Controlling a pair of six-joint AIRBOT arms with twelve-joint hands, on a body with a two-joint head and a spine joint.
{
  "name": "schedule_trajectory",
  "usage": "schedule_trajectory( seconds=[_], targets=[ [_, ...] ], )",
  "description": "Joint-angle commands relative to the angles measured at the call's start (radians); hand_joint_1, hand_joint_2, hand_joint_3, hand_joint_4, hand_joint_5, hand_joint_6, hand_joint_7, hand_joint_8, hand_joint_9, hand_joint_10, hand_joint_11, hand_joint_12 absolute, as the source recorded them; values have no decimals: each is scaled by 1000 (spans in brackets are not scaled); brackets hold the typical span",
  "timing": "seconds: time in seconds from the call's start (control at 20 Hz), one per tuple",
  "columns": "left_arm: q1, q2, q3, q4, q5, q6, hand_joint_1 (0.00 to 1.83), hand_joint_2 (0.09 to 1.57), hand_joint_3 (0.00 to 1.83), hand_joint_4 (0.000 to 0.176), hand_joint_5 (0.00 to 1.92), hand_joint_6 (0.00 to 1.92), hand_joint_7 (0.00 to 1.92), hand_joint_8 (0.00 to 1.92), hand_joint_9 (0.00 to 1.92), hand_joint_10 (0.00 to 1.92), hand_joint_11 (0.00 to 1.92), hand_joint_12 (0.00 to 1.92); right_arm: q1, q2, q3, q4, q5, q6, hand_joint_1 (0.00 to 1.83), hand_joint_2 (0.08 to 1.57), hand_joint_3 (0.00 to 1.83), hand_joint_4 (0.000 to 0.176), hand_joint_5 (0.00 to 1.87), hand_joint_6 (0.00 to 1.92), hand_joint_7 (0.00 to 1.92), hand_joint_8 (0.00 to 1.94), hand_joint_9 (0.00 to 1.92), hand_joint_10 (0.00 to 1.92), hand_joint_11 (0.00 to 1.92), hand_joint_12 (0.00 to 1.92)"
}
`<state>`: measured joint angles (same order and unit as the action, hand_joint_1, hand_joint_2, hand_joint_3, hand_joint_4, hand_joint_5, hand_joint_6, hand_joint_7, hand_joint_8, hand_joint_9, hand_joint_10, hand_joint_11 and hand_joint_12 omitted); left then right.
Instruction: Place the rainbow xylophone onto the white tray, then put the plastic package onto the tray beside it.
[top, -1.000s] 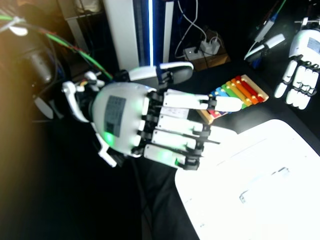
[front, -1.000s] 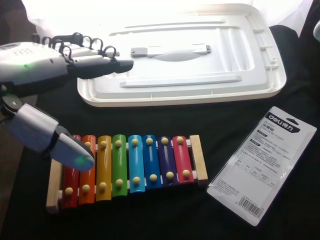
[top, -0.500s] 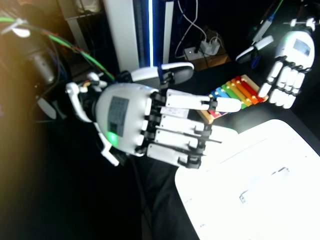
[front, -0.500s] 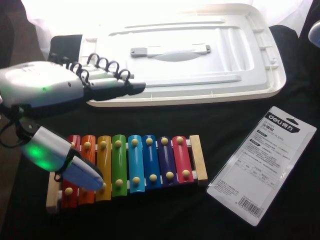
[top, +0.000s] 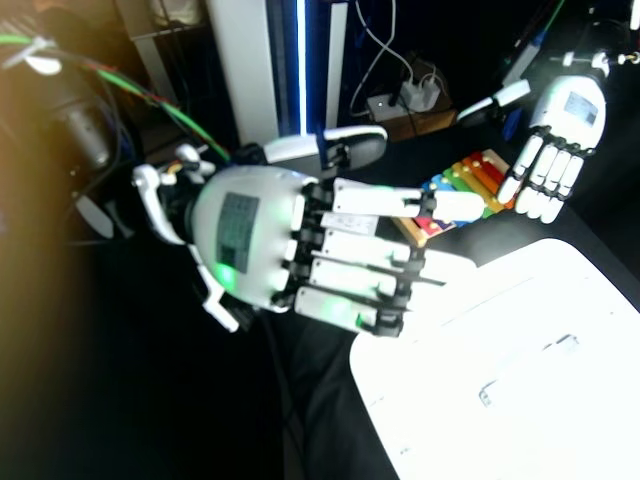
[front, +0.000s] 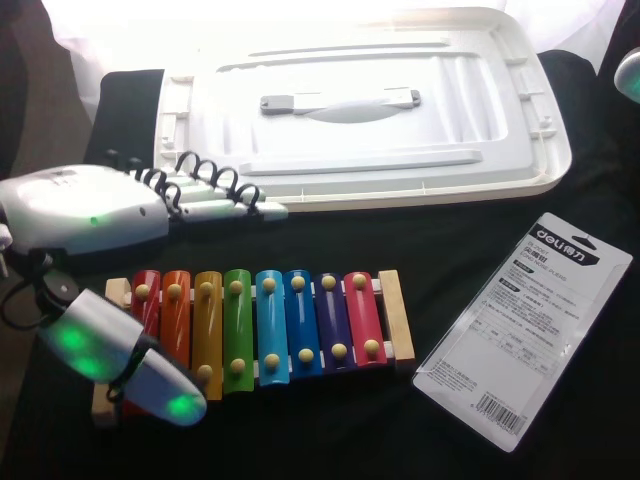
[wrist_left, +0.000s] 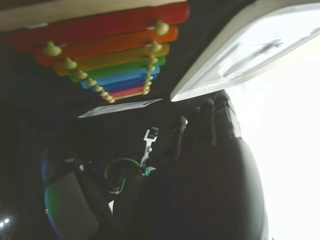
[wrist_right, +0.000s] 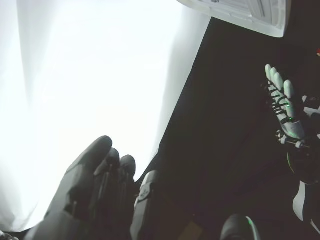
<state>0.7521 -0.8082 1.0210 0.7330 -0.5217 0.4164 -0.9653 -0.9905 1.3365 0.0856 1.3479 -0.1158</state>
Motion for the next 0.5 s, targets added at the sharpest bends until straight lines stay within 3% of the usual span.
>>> schedule_trajectory(
  seconds=[0.0,0.05,0.2,0.25,0.3,0.4,0.45],
  targets=[
    [-4,-2,-4,-32,-85,-12,415,691,0,46,0,0,0,0,0,0,52,24,4,-2,5,32,113,10,565,894,0,166,407,5,313,6,206,2,0,816],
    [3,-2,-5,-30,-88,-18,414,687,0,62,0,0,0,0,0,0,79,36,4,-2,5,32,113,10,553,893,0,167,404,3,308,3,203,1,0,814],
    [11,-4,-8,-7,-81,-34,440,679,0,65,0,0,0,0,0,0,59,30,4,-3,5,32,113,10,548,910,3,165,400,0,308,1,216,3,0,859],
    [11,-8,-8,6,-73,-40,453,682,0,42,0,0,0,0,0,0,40,23,4,-5,5,32,113,10,541,914,2,153,397,0,314,1,222,3,0,845],
    [11,-14,-6,14,-65,-43,463,677,0,51,0,0,0,0,0,0,41,24,4,-5,5,32,113,10,543,913,1,155,397,0,315,2,221,2,0,840],
    [11,-26,0,19,-56,-43,473,685,1,14,0,0,0,0,0,0,23,17,4,-6,5,33,113,10,551,895,0,163,402,2,308,3,217,2,0,874],
    [11,-28,2,19,-53,-43,456,682,0,11,0,0,0,0,0,0,13,13,4,-6,5,33,113,10,543,898,0,159,398,0,308,2,215,0,0,853]
  ],
)
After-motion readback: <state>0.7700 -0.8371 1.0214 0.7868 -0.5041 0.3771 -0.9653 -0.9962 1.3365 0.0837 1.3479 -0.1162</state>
